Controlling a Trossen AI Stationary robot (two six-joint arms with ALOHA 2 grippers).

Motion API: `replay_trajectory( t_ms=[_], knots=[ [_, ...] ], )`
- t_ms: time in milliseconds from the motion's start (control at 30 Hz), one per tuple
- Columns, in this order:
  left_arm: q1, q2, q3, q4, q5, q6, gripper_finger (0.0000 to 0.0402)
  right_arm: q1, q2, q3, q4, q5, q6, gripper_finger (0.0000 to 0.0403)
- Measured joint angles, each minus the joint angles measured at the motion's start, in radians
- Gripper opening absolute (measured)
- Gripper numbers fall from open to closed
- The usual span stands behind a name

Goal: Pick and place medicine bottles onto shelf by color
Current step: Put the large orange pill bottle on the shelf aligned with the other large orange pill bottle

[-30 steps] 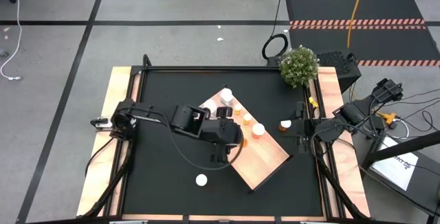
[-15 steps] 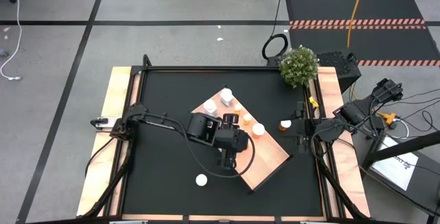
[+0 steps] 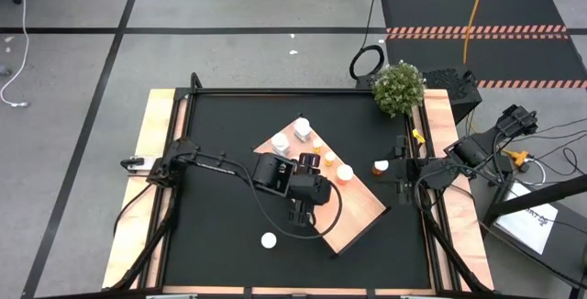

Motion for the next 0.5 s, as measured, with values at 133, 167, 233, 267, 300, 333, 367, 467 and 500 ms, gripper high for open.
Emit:
replay_trajectory(
  t_ms=[133,167,233,267,300,333,367,467,500],
  knots=[
    [0.007,0.000,0.000,-0.001,0.000,0.005,0.0218,0.000,0.000,0.000,0.000,0.000,0.000,0.0256],
    [0.008,0.000,0.000,-0.001,0.000,0.009,0.0218,0.000,0.000,0.000,0.000,0.000,0.000,0.0256],
    [0.009,0.000,0.000,-0.004,0.000,0.021,0.0218,0.000,0.000,0.000,0.000,0.000,-0.001,0.0256],
    [0.009,0.000,0.000,-0.005,0.000,0.030,0.0218,0.000,0.000,0.000,0.000,0.000,-0.002,0.0256],
    [0.009,0.000,-0.003,-0.002,0.000,0.038,0.0218,0.000,0.000,0.000,0.000,0.000,-0.002,0.0256],
    [0.008,-0.001,-0.012,0.008,0.000,0.045,0.0218,0.000,0.000,0.000,-0.001,0.000,-0.002,0.0256],
    [0.008,-0.002,-0.024,0.016,0.000,0.052,0.0219,0.000,0.000,0.000,-0.001,0.000,-0.002,0.0256],
    [0.007,0.001,-0.049,0.012,0.001,0.069,0.0219,0.000,0.000,0.000,-0.001,0.000,-0.003,0.0256],
    [0.006,0.001,-0.054,0.020,0.000,0.073,0.0219,0.000,0.000,0.000,-0.001,0.000,-0.003,0.0256]
  ],
)
